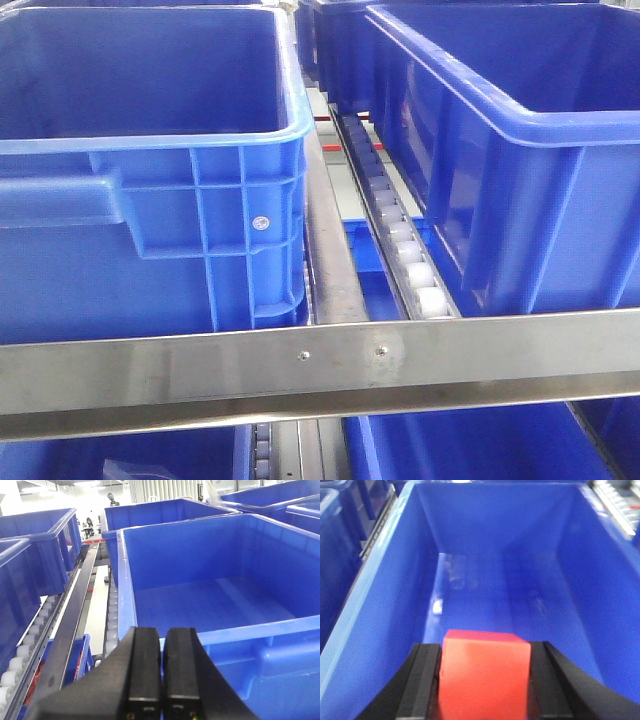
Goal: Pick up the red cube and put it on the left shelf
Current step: 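Move the right gripper over the blue crate and release the red cube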
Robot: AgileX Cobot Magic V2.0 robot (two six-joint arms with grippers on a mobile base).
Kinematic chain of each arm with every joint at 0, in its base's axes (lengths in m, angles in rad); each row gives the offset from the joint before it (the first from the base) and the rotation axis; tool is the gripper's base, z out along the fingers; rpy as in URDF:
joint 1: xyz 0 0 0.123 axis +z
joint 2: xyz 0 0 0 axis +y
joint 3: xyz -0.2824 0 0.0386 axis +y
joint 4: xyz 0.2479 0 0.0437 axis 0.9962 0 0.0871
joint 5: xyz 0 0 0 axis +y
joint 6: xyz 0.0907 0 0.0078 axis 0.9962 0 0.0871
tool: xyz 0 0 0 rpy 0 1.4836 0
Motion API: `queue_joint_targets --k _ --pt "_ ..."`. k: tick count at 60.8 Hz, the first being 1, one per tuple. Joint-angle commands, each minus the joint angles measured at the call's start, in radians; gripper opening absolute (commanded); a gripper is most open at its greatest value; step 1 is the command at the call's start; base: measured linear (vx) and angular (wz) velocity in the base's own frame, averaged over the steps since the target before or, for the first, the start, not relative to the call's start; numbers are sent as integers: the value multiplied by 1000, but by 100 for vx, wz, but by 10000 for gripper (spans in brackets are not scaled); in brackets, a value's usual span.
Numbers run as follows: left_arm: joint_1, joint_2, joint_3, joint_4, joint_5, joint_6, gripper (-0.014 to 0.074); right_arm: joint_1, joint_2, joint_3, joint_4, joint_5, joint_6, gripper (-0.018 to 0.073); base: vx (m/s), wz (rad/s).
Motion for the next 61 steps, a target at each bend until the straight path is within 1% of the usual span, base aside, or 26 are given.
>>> queue_joint_targets --k 1,4,6,9,10,13,16,19,23,31,38,43,44,47,52,56,61 --pt "-4 8 22 0 -84 2 106 -8 128 -153 -10 -114 -2 127 0 0" --pt "-4 8 22 0 -84 2 106 -8 200 -225 -10 -108 -2 214 0 0" --pt "-4 8 22 0 -84 2 106 -8 245 -276 -10 -96 -2 303 0 0" --pt "-4 8 22 0 -84 2 106 -8 306 -342 -10 -68 -2 467 0 0" --pt "-4 8 22 0 -84 2 106 -8 318 -359 -10 -58 -2 502 0 0" --pt "-4 8 22 0 -84 2 106 -10 353 -409 -10 -31 -2 583 0 0" --pt "-4 8 22 0 -84 2 106 -10 368 -434 -10 -23 -2 603 0 0" --pt "-4 8 22 0 -84 2 106 -11 366 -438 -10 -30 -2 592 0 0" --pt "-4 8 22 0 -84 2 106 -13 339 -426 -10 -23 -2 554 0 0" --pt "-4 8 22 0 -84 2 106 -18 229 -348 -10 -23 -2 426 0 0" --pt "-4 8 22 0 -84 2 106 -18 76 -217 -10 -29 -2 230 0 0" --pt "-4 8 22 0 -84 2 106 -18 -69 -93 -10 -29 -4 42 0 0" --pt "-4 8 22 0 -84 2 106 -18 -94 -73 -10 -29 -5 38 0 0" --pt "-4 8 22 0 -84 2 106 -18 -181 8 -15 -30 -17 69 0 0" --pt "-4 8 22 0 -84 2 106 -18 -341 117 -39 -23 -45 56 0 0" --pt "-4 8 22 0 -84 2 106 -18 -477 213 -63 -23 -47 56 0 0" --pt "-4 8 22 0 -84 2 106 -18 -623 282 -67 -8 -47 56 0 0"
